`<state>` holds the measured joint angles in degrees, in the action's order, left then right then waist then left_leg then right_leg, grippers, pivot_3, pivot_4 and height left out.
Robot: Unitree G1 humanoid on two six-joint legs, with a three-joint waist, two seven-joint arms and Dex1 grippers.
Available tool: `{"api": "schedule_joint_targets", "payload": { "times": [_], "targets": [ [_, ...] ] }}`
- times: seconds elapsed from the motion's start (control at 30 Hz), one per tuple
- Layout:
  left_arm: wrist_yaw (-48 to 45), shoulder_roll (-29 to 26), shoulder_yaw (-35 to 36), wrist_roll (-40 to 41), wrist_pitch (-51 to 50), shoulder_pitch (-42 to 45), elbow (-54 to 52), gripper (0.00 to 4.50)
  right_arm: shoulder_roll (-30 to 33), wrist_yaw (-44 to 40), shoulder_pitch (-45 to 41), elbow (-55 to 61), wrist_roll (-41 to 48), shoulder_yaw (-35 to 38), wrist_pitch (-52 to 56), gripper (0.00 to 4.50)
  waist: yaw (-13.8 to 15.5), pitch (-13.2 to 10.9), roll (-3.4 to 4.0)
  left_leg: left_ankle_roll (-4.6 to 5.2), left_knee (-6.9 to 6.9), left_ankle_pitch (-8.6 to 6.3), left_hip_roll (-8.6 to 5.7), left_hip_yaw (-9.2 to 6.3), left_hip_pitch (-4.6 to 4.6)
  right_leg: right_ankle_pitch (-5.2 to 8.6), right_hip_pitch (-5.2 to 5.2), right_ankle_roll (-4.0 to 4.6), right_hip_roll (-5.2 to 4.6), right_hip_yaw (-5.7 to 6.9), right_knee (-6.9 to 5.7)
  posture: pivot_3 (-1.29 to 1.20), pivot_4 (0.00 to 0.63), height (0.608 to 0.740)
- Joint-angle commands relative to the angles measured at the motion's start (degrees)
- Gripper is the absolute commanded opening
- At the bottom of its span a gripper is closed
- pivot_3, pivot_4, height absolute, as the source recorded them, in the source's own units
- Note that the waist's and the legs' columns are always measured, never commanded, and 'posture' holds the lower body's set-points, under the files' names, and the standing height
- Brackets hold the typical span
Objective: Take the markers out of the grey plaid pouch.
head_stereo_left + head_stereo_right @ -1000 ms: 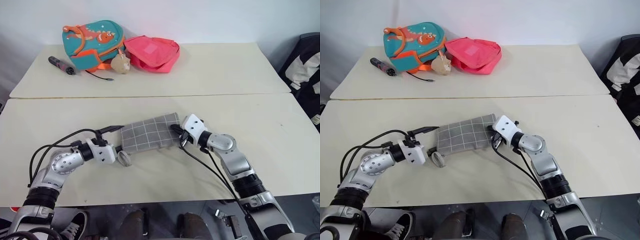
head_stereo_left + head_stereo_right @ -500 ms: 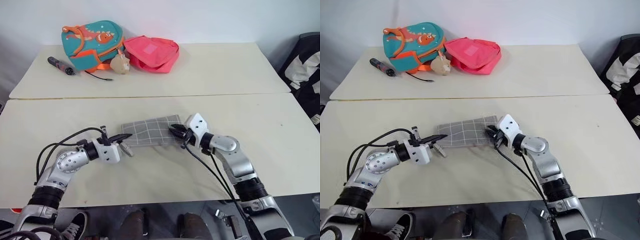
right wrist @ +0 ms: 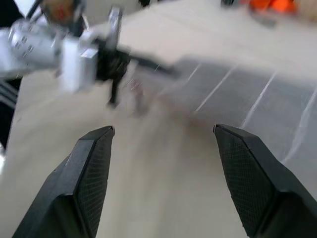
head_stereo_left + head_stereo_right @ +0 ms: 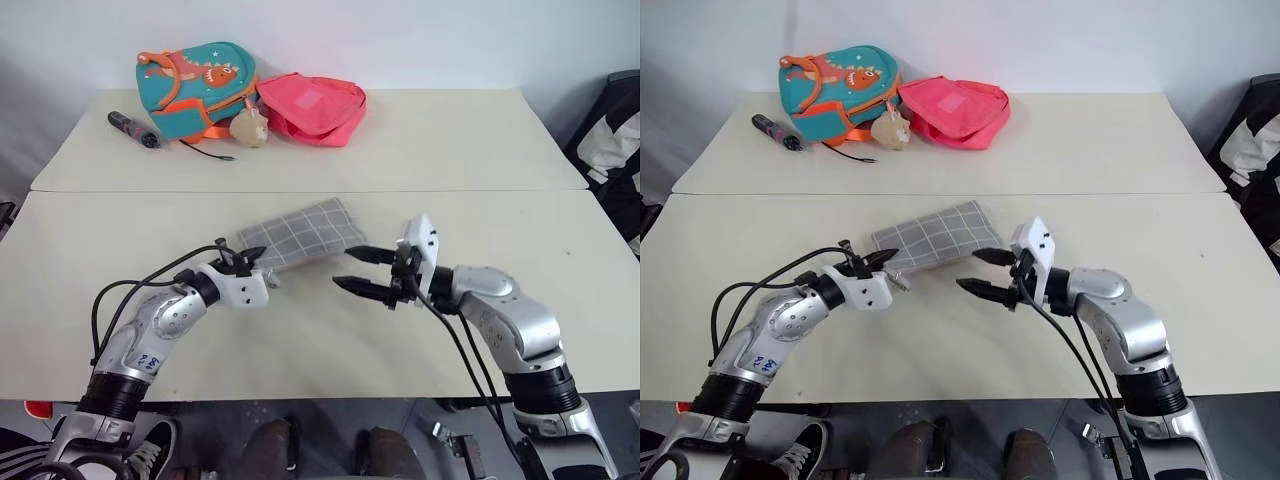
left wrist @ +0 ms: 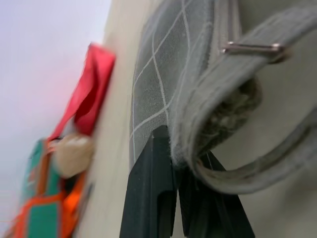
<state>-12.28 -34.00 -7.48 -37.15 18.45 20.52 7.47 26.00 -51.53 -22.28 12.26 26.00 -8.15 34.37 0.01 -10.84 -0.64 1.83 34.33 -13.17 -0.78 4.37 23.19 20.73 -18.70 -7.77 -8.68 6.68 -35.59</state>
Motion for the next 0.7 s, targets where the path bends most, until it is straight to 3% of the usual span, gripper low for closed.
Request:
{"api": "schedule_joint_targets", "payload": {
  "times": [0.03,0.3,0.7],
  "targets": [
    [0.8,2.8,-2.7,-3.9,-6.1,-0.3,-1.3,0.0,0.2,1.5,2.7,3.3,-0.7,-4.9,4.8,3.34,0.3,0.0,-0.01,-0.01,0.0,0.01,0.0,-0.01,0.0,0.0,0.0,0.0,0.0,0.02,-0.02,0.0,0.15,0.74],
    [0.2,4.1,-3.1,-3.0,-9.0,-1.9,-4.9,0.0,-8.1,11.3,0.5,-0.2,-3.0,-4.4,4.4,3.34,0.5,0.0,-0.01,-0.04,0.07,-0.02,0.02,0.02,0.06,-0.01,-0.01,0.02,-0.05,0.01,0.05,0.0,0.15,0.74],
    [-1.2,6.1,-3.2,-1.0,-10.9,-1.9,-8.6,0.0,-18.3,16.5,-2.3,-9.3,-6.7,-5.6,-1.3,3.34,0.9,0.0,-0.01,-0.03,0.06,-0.05,0.02,0.04,0.1,-0.01,0.01,0.02,0.1,0.05,-0.01,0.0,0.15,0.74]
  ]
}}
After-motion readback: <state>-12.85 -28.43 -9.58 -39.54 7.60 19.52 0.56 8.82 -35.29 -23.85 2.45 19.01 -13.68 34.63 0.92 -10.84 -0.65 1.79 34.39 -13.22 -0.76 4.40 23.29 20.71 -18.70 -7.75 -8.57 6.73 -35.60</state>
